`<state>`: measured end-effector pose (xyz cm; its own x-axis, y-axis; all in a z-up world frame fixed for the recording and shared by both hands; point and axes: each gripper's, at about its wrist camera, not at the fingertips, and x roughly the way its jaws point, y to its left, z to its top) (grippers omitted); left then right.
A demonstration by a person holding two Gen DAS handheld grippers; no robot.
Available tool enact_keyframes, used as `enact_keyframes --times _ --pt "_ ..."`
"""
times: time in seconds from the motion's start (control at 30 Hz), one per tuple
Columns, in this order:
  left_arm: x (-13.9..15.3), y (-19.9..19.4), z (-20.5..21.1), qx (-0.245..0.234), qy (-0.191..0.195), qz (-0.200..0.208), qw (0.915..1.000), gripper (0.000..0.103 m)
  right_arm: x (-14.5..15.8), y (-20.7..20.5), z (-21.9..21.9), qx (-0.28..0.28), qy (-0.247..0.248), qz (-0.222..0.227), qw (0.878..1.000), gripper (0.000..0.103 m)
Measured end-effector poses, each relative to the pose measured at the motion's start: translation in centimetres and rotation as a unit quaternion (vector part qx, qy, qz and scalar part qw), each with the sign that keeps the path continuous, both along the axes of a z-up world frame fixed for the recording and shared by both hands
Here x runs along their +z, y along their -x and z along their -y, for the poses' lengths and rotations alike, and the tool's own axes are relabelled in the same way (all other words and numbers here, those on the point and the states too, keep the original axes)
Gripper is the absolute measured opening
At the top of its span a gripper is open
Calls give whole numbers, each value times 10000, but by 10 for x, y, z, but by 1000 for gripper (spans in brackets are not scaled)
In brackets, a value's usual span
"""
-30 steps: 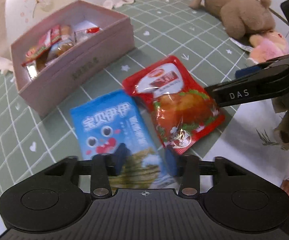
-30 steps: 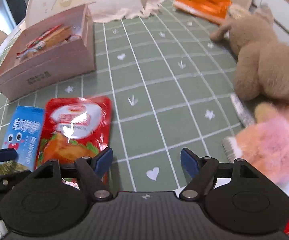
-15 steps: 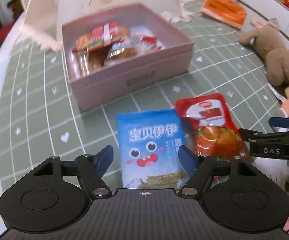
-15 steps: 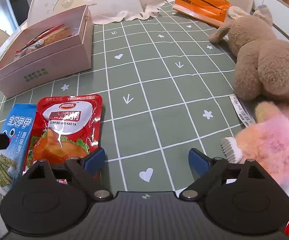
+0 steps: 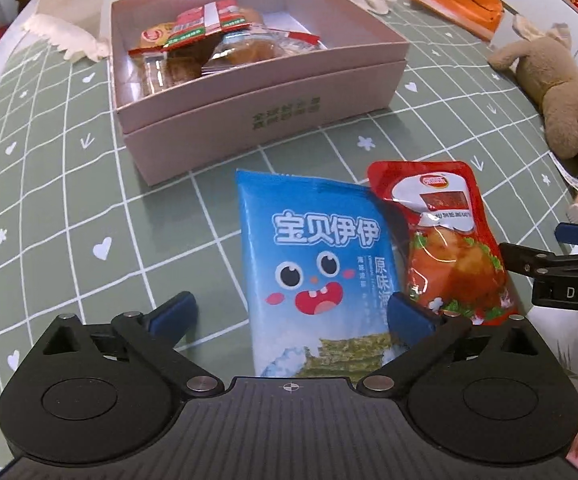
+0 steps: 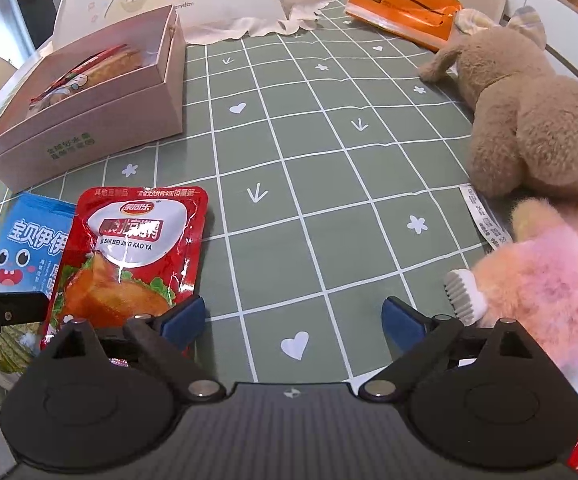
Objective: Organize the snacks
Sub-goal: 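Lift the blue seaweed packet with left tool while right lifts the red roast duck packet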
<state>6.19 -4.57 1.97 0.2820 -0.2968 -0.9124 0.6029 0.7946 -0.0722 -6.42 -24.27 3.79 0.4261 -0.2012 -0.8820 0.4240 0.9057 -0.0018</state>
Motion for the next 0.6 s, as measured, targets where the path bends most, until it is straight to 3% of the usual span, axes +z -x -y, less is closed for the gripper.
enact_keyframes --times 0.17,0.2,0.23,0.27,0.3,0.37,0.53,0.6 --pt "2 -7 -1 -75 120 -122 9998 102 13 -2 -4 -29 -206 117 9997 83" --pt "3 -8 -3 -81 160 -149 9997 96 20 -2 -6 -38 -314 257 9992 83" --pt "6 -8 -7 -78 179 -124 9997 87 25 -3 -8 1 -441 371 9983 83" --pt "11 -8 -13 -43 284 -124 9995 53 30 -6 -10 43 -537 452 9975 83" --pt "15 -9 -19 45 454 -223 9987 34 34 -10 -15 117 -608 509 9968 83" --pt "19 -11 -28 204 350 -189 9990 17 35 -25 -27 350 -684 484 9959 83" --pt "16 -16 -44 491 561 -496 9960 18 15 -56 -46 569 -772 75 9954 83" --pt "18 -16 -44 521 555 -468 9960 18 8 -61 -46 567 -747 13 9956 88"
